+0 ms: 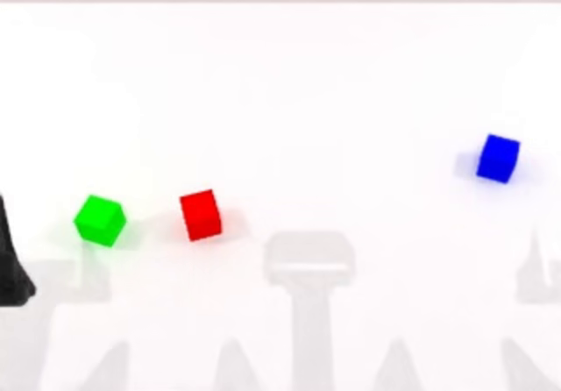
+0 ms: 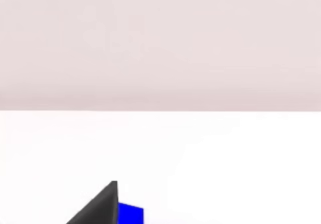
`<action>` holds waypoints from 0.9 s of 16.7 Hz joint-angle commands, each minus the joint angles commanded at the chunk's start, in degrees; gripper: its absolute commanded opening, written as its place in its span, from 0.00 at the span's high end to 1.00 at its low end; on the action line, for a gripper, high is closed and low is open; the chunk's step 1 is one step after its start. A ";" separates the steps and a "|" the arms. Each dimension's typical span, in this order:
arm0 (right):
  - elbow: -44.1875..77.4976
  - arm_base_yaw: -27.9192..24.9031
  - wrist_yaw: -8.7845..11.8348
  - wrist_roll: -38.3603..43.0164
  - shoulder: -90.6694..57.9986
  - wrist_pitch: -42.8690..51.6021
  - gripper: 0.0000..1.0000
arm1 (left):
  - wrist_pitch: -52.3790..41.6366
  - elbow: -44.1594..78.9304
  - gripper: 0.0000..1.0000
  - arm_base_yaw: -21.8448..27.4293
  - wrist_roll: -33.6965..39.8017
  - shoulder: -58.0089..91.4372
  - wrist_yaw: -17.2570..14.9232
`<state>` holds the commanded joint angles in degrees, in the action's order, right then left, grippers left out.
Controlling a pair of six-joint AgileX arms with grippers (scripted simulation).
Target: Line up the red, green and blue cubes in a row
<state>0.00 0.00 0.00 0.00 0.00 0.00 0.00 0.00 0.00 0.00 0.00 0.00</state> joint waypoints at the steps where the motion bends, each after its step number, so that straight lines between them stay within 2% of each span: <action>1: 0.00 0.00 0.00 0.00 0.00 0.00 0.00 | 0.00 0.00 0.00 0.00 0.00 0.00 0.00; 4: 0.00 0.00 0.00 0.00 0.00 0.00 0.00 | -1.21 1.76 0.00 0.47 -0.95 1.75 0.06; 8: 0.00 0.00 0.00 0.00 0.00 0.00 0.00 | -8.17 12.38 0.00 3.38 -6.19 12.57 0.12; 15: 0.00 0.00 0.00 0.00 0.00 0.00 0.00 | -30.01 43.11 0.00 12.01 -21.19 52.37 -0.04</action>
<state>0.00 0.00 0.00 0.00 0.00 0.00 -30.01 43.11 12.01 -21.19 52.37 -0.04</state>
